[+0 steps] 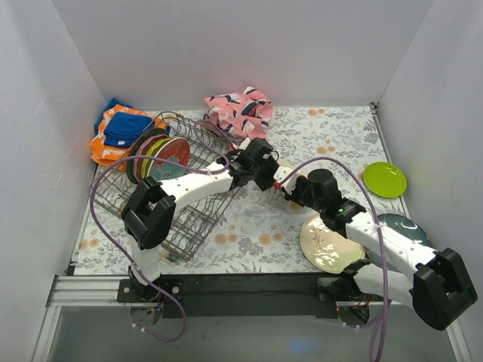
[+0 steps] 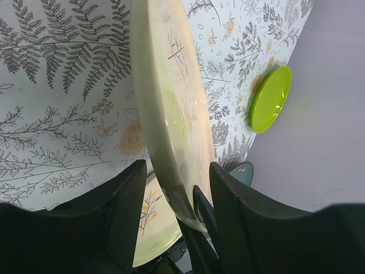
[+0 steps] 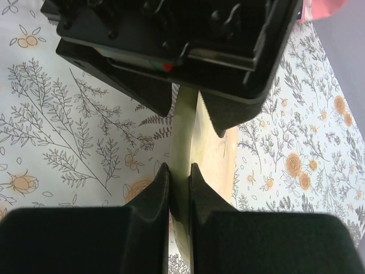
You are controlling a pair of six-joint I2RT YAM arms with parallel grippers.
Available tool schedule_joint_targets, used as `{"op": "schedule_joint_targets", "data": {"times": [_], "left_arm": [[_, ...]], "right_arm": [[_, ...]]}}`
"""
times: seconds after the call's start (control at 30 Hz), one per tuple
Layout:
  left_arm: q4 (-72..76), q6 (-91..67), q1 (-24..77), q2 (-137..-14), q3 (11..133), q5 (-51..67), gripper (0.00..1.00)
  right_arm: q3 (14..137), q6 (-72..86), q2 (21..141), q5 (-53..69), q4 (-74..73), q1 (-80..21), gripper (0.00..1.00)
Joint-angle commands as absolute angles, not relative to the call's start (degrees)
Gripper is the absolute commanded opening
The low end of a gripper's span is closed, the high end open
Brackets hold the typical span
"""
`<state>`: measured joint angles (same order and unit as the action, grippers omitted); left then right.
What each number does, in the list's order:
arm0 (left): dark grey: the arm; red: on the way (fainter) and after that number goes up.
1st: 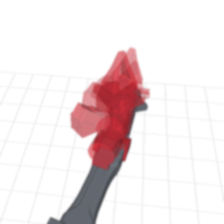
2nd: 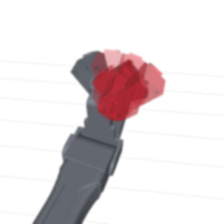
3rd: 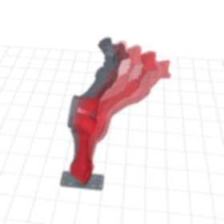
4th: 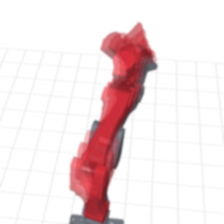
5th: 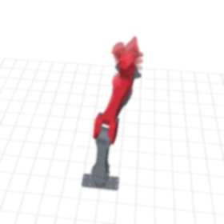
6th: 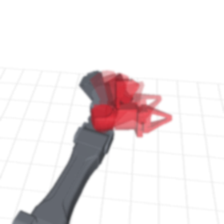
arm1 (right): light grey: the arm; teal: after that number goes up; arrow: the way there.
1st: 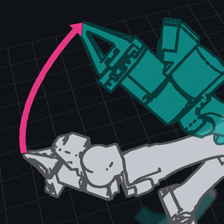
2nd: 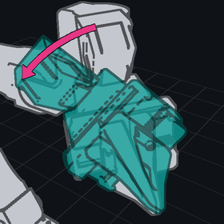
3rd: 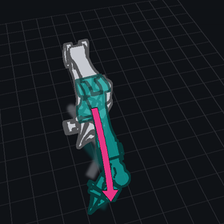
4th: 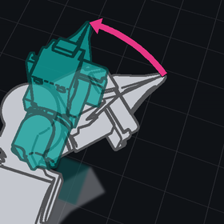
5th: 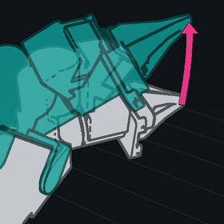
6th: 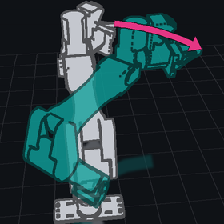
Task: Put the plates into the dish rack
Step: Pass the plate from the right arm to the left
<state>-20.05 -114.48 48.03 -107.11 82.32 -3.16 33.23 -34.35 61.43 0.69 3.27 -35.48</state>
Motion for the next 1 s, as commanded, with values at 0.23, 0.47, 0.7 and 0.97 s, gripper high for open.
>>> {"op": "schedule_joint_targets", "data": {"times": [0.23,0.47,0.7,0.97], "left_arm": [[-17.8,-126.7,47.2,-105.2,81.7,-2.4,0.34],[-14.0,-124.5,46.8,-105.0,81.4,-1.4,0.0],[-7.7,-121.1,45.8,-101.6,77.5,-0.5,0.0],[-0.4,-114.9,43.9,-95.9,72.6,5.0,0.0]], "right_arm": [[34.8,-23.8,60.4,8.7,-4.8,-36.0,0.01],[34.5,-24.8,59.4,13.8,-8.8,-36.0,0.13],[36.4,-30.0,58.9,19.0,-13.7,-35.9,0.55],[41.3,-37.7,55.1,25.2,-23.8,-29.7,0.75]]}}
